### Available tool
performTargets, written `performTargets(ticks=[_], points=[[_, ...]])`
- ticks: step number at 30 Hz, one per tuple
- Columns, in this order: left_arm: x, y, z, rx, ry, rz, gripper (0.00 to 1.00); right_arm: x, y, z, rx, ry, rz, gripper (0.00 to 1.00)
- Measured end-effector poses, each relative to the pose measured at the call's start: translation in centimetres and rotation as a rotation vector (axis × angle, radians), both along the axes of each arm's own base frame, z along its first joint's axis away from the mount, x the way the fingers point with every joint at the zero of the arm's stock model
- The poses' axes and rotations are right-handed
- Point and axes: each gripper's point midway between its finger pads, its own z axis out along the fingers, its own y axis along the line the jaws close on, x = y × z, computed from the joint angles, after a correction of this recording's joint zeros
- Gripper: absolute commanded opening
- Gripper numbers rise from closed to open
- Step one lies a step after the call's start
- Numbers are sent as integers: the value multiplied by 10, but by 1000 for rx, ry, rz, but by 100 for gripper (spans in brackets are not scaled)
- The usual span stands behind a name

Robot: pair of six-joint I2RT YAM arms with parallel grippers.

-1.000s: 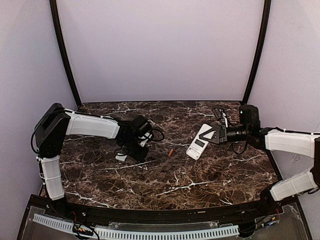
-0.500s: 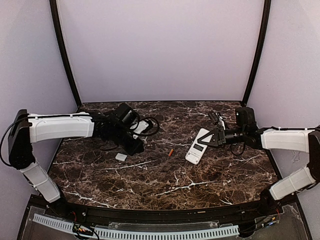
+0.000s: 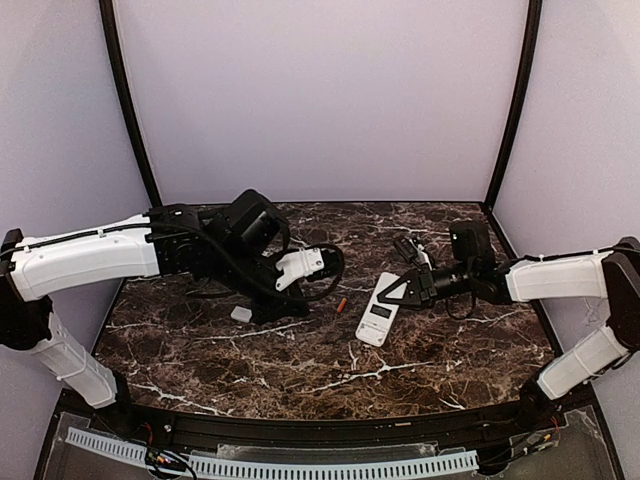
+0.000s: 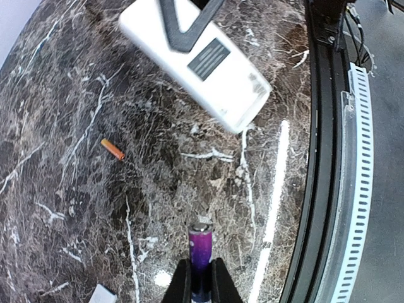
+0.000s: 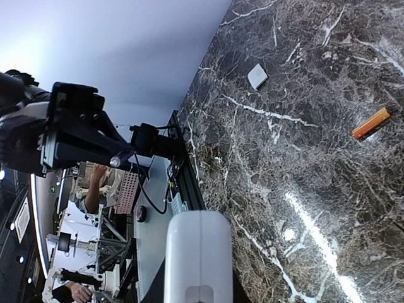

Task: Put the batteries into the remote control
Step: Place the battery in the battery compartment.

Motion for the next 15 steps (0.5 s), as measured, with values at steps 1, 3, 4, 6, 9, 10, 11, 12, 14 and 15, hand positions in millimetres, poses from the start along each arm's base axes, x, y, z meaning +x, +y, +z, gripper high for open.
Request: performTargets(ticks=[1,3,4,6,9,10,11,12,14,15], points=[[-5,-4,4,13,-16,-26,0,-2,3,-2,-2,11,6,0],[-15,-12,7,49,-46,-80,1,-4,8,-7,-9,29,14,0],[-20,-17,6,70,-61,-106,1,-4,10,-9,-12,39,15,0],[-29,-23,-1,120,-88,-150,2,-6,15,-15,-19,57,21,0],[-41,-25,-18,205,-101,-201,2,-10,24,-23,-30,82,31,0],[-44,-27,-22,227,-108,-216,2,-9,26,-23,-29,83,28,0],[-46,-29,-26,248,-115,-230,2,-13,30,-27,-34,94,39,0],[-49,-31,-30,266,-123,-241,2,-15,33,-29,-36,100,44,0],[-52,-34,-35,295,-134,-260,2,-18,39,-33,-39,112,53,0],[-53,-35,-39,310,-138,-267,3,-20,42,-35,-40,117,58,0]])
